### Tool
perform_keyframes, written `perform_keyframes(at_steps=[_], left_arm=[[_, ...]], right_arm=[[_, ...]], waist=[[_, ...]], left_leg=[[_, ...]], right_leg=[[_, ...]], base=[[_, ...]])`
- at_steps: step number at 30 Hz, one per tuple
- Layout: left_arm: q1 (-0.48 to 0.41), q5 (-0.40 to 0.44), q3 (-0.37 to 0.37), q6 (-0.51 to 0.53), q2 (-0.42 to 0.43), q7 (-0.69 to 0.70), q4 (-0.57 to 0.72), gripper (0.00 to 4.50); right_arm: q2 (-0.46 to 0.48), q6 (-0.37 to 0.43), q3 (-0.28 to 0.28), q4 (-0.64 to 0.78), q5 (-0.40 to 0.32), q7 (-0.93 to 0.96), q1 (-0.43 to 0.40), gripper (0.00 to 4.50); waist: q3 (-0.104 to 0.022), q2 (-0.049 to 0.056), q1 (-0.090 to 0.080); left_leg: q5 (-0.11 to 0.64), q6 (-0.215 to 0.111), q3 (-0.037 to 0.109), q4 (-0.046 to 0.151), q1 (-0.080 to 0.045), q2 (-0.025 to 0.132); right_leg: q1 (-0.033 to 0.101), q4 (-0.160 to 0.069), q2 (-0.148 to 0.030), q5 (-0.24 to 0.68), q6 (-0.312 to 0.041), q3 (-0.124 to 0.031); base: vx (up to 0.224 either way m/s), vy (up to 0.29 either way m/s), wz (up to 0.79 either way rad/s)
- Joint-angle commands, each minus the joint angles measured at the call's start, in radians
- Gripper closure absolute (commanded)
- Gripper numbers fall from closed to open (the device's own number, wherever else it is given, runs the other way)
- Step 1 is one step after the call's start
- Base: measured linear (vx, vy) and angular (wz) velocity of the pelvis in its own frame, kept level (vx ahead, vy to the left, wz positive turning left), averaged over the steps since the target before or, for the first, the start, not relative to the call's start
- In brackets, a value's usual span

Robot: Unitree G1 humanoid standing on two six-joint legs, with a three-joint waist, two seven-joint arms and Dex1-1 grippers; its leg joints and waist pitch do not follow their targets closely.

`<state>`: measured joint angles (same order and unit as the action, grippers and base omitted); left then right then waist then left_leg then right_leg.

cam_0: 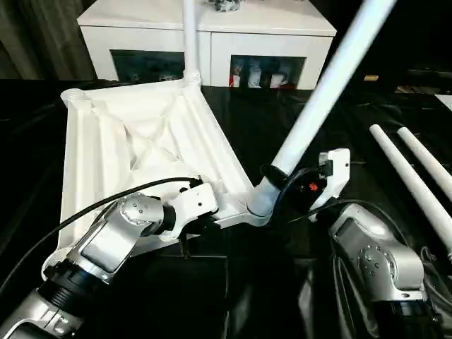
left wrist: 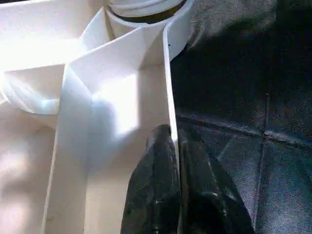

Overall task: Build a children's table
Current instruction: Insert table leg to table base

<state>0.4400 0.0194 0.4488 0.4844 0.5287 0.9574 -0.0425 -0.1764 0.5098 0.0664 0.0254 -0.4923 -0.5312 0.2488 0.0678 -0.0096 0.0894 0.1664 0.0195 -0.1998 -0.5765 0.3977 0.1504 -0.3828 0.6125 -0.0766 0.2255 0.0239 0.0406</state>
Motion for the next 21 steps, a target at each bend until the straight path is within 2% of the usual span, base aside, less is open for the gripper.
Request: perform_keyframes(at_steps=[1, 2, 3, 5, 6, 8, 13, 15, 19, 20, 21], left_arm=[[0.015, 0.022, 0.013, -0.016, -0.002, 0.004, -0.009, 4.5], [0.016, 0.022, 0.013, -0.016, -0.002, 0.003, -0.01, 4.5], [0.016, 0.022, 0.013, -0.016, -0.002, 0.003, -0.011, 4.5], [0.018, 0.023, 0.012, -0.017, -0.003, 0.002, -0.014, 4.5], [0.02, 0.023, 0.012, -0.018, -0.004, 0.002, -0.016, 4.5], [0.021, 0.024, 0.012, -0.019, -0.005, 0.001, -0.019, 4.5], [0.022, 0.025, 0.013, -0.019, -0.006, 0.002, -0.02, 4.5], [0.022, 0.025, 0.013, -0.019, -0.006, 0.002, -0.022, 4.5], [0.022, 0.025, 0.013, -0.019, -0.006, 0.003, -0.021, 4.5], [0.023, 0.025, 0.013, -0.019, -0.005, 0.004, -0.022, 4.5], [0.024, 0.025, 0.013, -0.019, -0.006, 0.004, -0.023, 4.5]], right_arm=[[-0.023, 0.038, -0.02, -0.03, 0.03, 0.019, -0.033, 2.66], [-0.035, 0.032, -0.041, -0.022, 0.047, 0.01, -0.038, 2.66], [-0.045, 0.029, -0.059, -0.012, 0.059, 0.001, -0.043, 2.66], [-0.063, 0.023, -0.089, 0.004, 0.082, -0.013, -0.048, 2.66], [-0.086, 0.014, -0.125, 0.02, 0.116, -0.029, -0.052, 2.66], [-0.101, 0.007, -0.148, 0.027, 0.138, -0.039, -0.051, 2.67], [-0.122, 0.013, -0.185, 0.03, 0.15, -0.048, -0.036, 2.67], [-0.124, 0.014, -0.191, 0.022, 0.154, -0.05, -0.027, 2.67], [-0.13, 0.012, -0.202, -0.004, 0.166, -0.057, -0.008, 2.67], [-0.13, 0.032, -0.203, -0.026, 0.162, -0.061, 0.005, 2.67], [-0.129, 0.039, -0.202, -0.037, 0.163, -0.06, 0.01, 2.67]], waist=[[-0.041, 0.01, -0.01], [-0.041, 0.012, -0.009], [-0.041, 0.009, -0.01], [-0.041, 0.01, -0.009], [-0.04, 0.008, -0.01], [-0.041, 0.009, -0.009], [-0.039, 0.008, -0.01], [-0.039, 0.007, -0.01], [-0.038, 0.007, -0.013], [-0.039, 0.006, -0.012], [-0.038, 0.005, -0.013]], left_leg=[[0.427, 0.101, 0.049, 0.097, -0.047, 0.089], [0.427, 0.104, 0.049, 0.098, -0.047, 0.089], [0.421, 0.105, 0.049, 0.098, -0.046, 0.09], [0.416, 0.104, 0.048, 0.098, -0.046, 0.089], [0.417, 0.102, 0.048, 0.098, -0.045, 0.088], [0.412, 0.099, 0.048, 0.097, -0.047, 0.089], [0.421, 0.094, 0.049, 0.098, -0.045, 0.089], [0.442, 0.096, 0.05, 0.096, -0.048, 0.089], [0.448, 0.099, 0.053, 0.098, -0.045, 0.089], [0.458, 0.101, 0.052, 0.096, -0.049, 0.089], [0.46, 0.1, 0.053, 0.096, -0.048, 0.089]], right_leg=[[-0.007, -0.093, -0.085, 0.304, -0.162, -0.056], [-0.006, -0.093, -0.084, 0.304, -0.159, -0.055], [-0.005, -0.092, -0.083, 0.298, -0.154, -0.054], [-0.005, -0.092, -0.084, 0.293, -0.151, -0.055], [-0.004, -0.093, -0.085, 0.299, -0.152, -0.056], [-0.005, -0.094, -0.085, 0.302, -0.151, -0.057], [-0.003, -0.094, -0.084, 0.315, -0.154, -0.055], [-0.006, -0.098, -0.087, 0.352, -0.151, -0.057], [-0.005, -0.098, -0.087, 0.368, -0.147, -0.056], [-0.009, -0.101, -0.087, 0.373, -0.147, -0.058], [-0.008, -0.1, -0.088, 0.376, -0.149, -0.057]], base=[[0.0, 0.0, 0.0], [0.0, 0.0, 0.0], [0.0, 0.0, 0.0], [0.0, 0.0, 0.0], [0.0, 0.0, 0.0], [0.0, 0.0, 0.0], [0.0, 0.0, 0.0], [0.0, 0.0, 0.0], [0.0, 0.0, 0.0], [0.0, 0.0, 0.0], [0.0, 0.0, 0.0]])
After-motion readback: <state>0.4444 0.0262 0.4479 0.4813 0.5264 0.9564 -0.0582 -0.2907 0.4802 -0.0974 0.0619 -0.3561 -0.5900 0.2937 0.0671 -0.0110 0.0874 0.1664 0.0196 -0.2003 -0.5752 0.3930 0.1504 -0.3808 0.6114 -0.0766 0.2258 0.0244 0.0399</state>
